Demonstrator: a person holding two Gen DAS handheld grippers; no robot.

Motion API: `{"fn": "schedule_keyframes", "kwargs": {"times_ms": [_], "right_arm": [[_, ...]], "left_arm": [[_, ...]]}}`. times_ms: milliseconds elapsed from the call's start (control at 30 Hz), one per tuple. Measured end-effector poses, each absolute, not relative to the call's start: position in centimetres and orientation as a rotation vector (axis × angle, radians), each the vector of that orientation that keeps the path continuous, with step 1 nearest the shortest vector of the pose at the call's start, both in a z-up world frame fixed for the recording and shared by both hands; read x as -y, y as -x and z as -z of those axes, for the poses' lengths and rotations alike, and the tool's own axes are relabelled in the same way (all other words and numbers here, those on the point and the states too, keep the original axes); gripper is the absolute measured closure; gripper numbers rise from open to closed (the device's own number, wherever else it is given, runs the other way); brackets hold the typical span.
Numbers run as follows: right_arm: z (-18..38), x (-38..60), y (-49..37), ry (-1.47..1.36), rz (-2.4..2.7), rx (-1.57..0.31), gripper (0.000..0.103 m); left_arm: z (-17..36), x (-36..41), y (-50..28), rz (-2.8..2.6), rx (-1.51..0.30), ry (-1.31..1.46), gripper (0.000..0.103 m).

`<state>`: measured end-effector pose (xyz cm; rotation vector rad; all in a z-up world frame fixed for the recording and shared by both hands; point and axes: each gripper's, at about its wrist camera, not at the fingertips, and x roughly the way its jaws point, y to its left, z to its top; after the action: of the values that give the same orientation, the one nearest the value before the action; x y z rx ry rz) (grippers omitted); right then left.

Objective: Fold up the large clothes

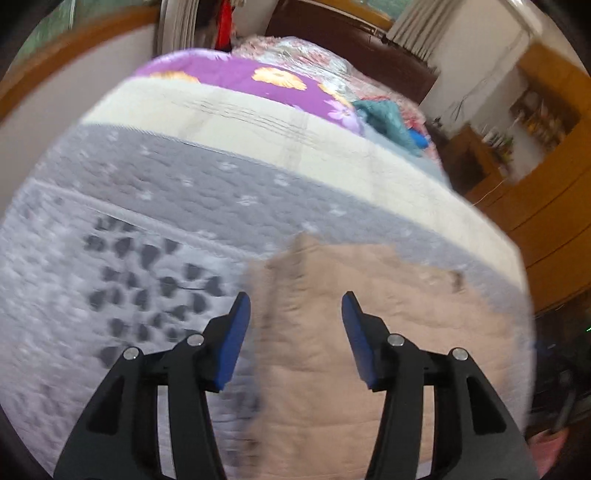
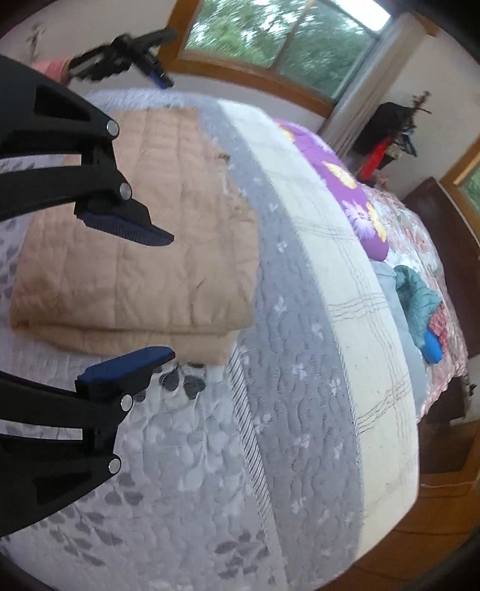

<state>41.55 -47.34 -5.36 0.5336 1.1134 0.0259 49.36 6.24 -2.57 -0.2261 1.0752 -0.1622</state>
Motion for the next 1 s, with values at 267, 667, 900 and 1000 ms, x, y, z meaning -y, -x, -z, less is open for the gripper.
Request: {"fn": "schedule_keyframes", "kwargs": {"times_ms": [267,667,900,1000], "right_arm": [[10.4,43.8,-41.9,-0.429,-0.06,-1.199,0.056],[5.4,42.4,-41.6,-0.332,-0.017,-1.019,0.098],[7.3,43.5,-44.3,-0.348,0.053,-1.059,0.098],[10.0,44.0,-45.2,-0.361,0.064,-1.109,0.097]], "left_arm": [[7.2,-4.5,-45.9,0.192,-1.103,0.043,0.05],[3.9,-1.5,-44.4,0.184,-0.882,-0.034,0.099],[5.3,-0.6,-48.0,0.142,-0.921,-0.046,0.098],[8.0,-0.6,-49.2,0.139,-1.006,-0.05,0.095]]}}
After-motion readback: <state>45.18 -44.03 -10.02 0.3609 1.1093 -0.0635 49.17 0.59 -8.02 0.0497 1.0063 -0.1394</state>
